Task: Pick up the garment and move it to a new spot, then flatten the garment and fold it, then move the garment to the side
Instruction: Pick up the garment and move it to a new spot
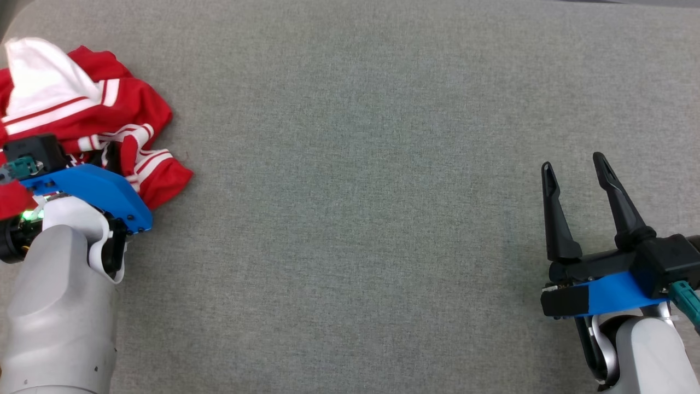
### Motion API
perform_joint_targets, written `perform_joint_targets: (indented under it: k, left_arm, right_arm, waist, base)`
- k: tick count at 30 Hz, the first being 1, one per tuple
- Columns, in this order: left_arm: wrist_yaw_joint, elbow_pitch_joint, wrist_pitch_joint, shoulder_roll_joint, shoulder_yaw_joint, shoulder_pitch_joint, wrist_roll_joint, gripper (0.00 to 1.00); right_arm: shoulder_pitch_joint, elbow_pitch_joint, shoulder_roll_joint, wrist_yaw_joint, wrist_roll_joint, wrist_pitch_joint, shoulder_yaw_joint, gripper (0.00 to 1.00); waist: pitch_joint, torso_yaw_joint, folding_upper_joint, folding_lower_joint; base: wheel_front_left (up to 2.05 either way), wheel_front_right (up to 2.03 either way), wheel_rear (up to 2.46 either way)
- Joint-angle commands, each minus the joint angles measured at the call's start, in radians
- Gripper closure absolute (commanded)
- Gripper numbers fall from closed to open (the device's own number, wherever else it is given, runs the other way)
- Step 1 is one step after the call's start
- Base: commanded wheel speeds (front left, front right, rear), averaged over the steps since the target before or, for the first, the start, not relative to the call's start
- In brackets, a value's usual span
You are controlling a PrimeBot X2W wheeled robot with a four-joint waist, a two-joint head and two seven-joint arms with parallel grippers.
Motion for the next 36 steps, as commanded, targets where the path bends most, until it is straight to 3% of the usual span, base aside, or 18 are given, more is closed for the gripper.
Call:
perform_joint_targets:
  k: [1, 12, 20, 30, 36]
  left_arm:
    - [-0.004, 0.018, -0.013, 0.002, -0.013, -0.007, -0.001, 1.0]
    - [-0.012, -0.014, -0.207, 0.039, -0.065, -0.058, 0.014, 1.0]
    - [-0.011, -0.162, -0.254, 0.041, -0.133, -0.1, 0.01, 1.0]
    - [-0.011, -0.531, -0.136, 0.042, -0.229, -0.148, 0.006, 1.0]
    - [-0.007, -0.723, -0.036, 0.006, -0.293, -0.171, 0.005, 1.0]
  right_arm:
    - [-0.003, 0.002, -0.004, 0.0, 0.005, -0.003, -0.001, 0.0]
    - [0.027, 0.051, -0.004, 0.0, 0.035, -0.021, 0.007, 0.0]
    - [0.053, 0.094, -0.004, 0.0, 0.075, -0.044, 0.016, 0.0]
    - [0.057, 0.134, -0.004, 0.0, 0.135, -0.065, 0.028, 0.0]
    - [0.042, 0.149, -0.004, 0.0, 0.162, -0.071, 0.019, 0.0]
  waist:
    - [-0.01, -0.004, 0.0, 0.0]
    - [-0.107, -0.015, 0.0, 0.0]
    - [-0.189, -0.047, 0.0, 0.0]
    - [-0.224, -0.178, 0.0, 0.0]
    - [-0.203, -0.279, 0.0, 0.0]
  base:
    - [0.0, 0.0, 0.0]
    - [0.0, 0.0, 0.0]
    - [0.0, 0.0, 0.0]
    - [0.0, 0.0, 0.0]
    - [0.0, 0.0, 0.0]
